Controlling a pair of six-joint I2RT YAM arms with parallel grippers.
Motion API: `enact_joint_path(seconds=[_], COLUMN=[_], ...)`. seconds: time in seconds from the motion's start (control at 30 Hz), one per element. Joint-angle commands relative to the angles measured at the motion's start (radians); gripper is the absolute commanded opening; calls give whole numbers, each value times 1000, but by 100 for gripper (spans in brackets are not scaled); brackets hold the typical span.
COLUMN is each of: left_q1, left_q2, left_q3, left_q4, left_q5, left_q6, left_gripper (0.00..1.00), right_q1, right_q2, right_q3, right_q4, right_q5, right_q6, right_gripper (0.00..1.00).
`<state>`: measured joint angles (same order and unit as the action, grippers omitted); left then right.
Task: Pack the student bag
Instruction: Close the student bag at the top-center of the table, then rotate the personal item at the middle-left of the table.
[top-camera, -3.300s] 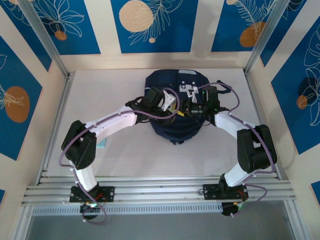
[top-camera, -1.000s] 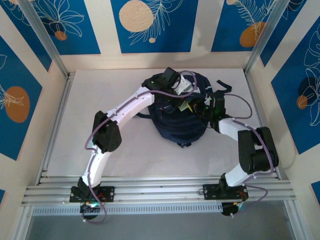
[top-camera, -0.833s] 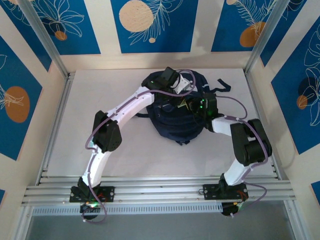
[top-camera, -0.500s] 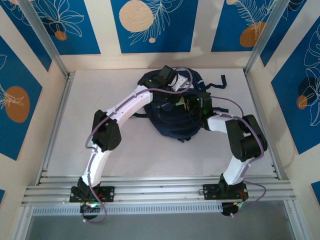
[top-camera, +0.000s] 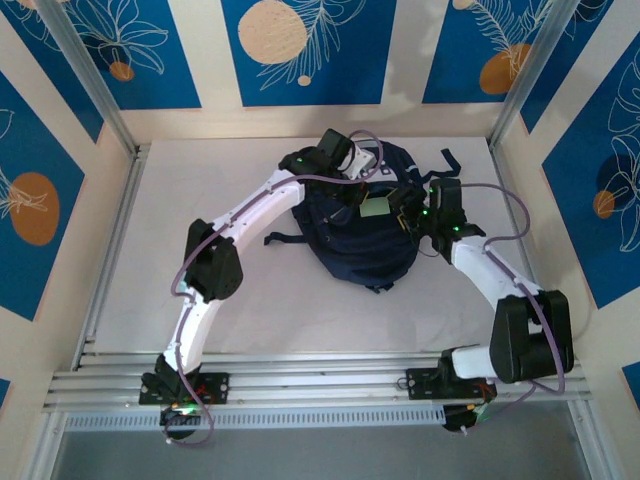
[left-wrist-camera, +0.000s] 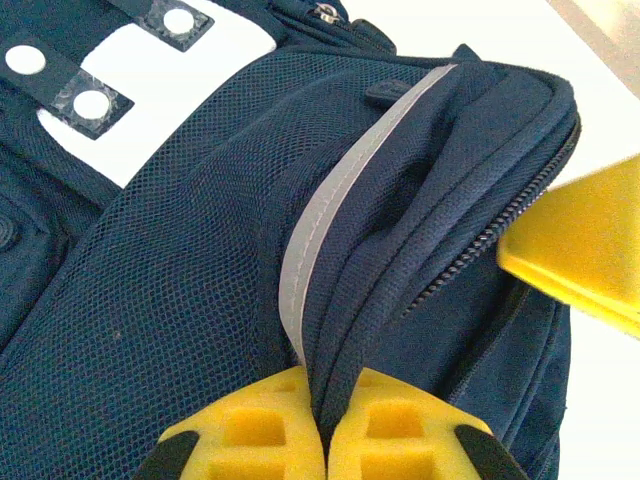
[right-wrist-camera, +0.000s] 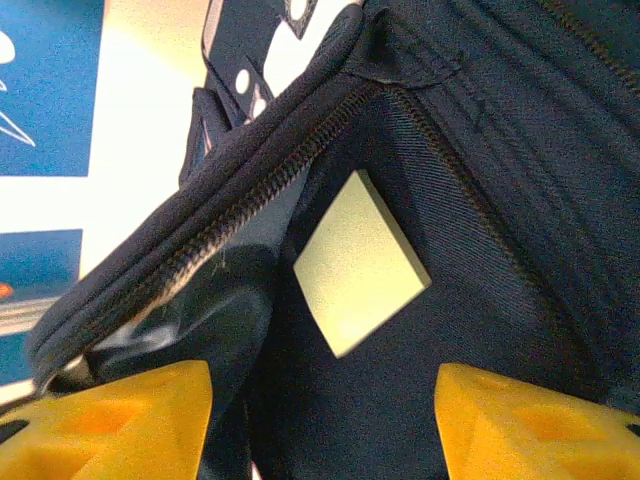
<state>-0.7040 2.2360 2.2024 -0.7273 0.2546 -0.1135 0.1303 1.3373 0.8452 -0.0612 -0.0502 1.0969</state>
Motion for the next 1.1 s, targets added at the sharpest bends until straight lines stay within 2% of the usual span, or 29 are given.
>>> enact_joint_path(seconds=[0.0,0.1,0.13,0.2,0.27,0.4,0.43,0.63,0.83,0.93,1.07], left_q1=[18,19,18,18,18,25,29,99,251,320,425], left_q2=[-6,-31,-45,-90,-149,-308,-347,-605,-832,-906,-939], left_q3=[18,-17,-36,-101,-186,-410,-466,-817,-1105,-1192,-1279], left_q4=[21,-2,-9,-25,-30,-21,-13,16,9,-32,-47], left_q5=[-17,-20,-30,-69,-106,-214,-234,-338,-378,-447,-505], left_q6=[9,6,3,-18,-49,-157,-186,-410,-581,-609,-550], left_gripper=[0,0,4,36,59,95,100,100,100,100,100], right_q1=[-33,-53,-52,-50,-48,-30,-21,53,113,124,131], right_q2=[-62,-107,-116,-127,-121,-77,-65,19,81,98,101], right_q3=[31,46,55,77,100,143,151,200,227,233,223], right_q4=[-148,-203,-220,-252,-273,-276,-267,-216,-173,-169,-159], right_q5=[-167,-220,-224,-227,-234,-259,-264,-270,-279,-290,-295], right_q6=[-196,-291,-323,-383,-421,-467,-474,-512,-519,-518,-506], right_gripper=[64,70,72,76,81,100,99,99,99,99,99])
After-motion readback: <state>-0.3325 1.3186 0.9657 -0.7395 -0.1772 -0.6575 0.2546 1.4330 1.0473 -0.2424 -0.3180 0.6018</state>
